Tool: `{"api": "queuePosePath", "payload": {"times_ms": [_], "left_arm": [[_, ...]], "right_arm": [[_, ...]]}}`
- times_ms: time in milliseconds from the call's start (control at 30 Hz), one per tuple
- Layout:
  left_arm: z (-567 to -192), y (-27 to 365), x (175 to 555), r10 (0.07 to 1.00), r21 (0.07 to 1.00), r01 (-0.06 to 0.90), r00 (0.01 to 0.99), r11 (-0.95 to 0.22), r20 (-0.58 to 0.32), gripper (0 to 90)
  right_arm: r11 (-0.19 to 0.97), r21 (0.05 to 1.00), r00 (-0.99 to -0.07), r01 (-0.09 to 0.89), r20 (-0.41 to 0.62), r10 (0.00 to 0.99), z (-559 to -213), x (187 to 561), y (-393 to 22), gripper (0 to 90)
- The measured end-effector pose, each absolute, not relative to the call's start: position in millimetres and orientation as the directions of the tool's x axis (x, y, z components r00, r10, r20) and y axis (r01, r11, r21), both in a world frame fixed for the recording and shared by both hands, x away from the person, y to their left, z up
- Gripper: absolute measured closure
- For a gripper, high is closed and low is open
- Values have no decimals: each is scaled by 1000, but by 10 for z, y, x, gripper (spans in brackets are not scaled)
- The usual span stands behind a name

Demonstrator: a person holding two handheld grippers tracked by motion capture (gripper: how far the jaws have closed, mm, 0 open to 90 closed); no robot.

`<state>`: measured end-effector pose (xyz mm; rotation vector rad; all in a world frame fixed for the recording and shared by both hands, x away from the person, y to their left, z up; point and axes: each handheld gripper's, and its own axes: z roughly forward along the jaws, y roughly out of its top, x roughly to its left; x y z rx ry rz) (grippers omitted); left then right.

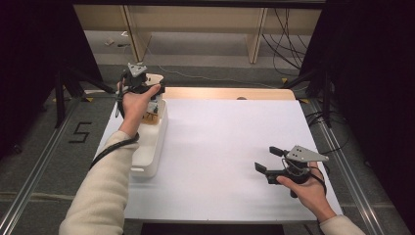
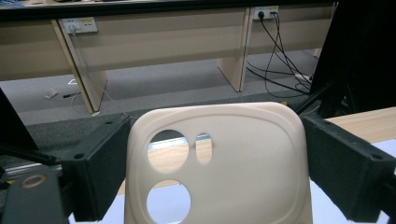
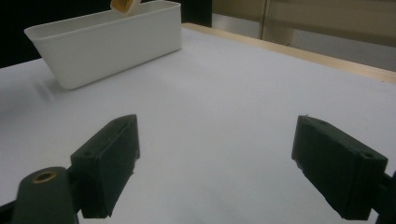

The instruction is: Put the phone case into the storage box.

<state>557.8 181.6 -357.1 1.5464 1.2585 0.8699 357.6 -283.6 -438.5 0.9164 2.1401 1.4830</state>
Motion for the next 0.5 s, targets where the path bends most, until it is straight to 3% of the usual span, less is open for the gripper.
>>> {"api": "queuePosePath", "payload": {"times_ms": [500], "left_arm": [[-3569,1804,5632,976,945,326,216,-40,-33,112]], "right_arm": [[229,927,-716,296,57,696,-4390,3578,-2833,159]]}}
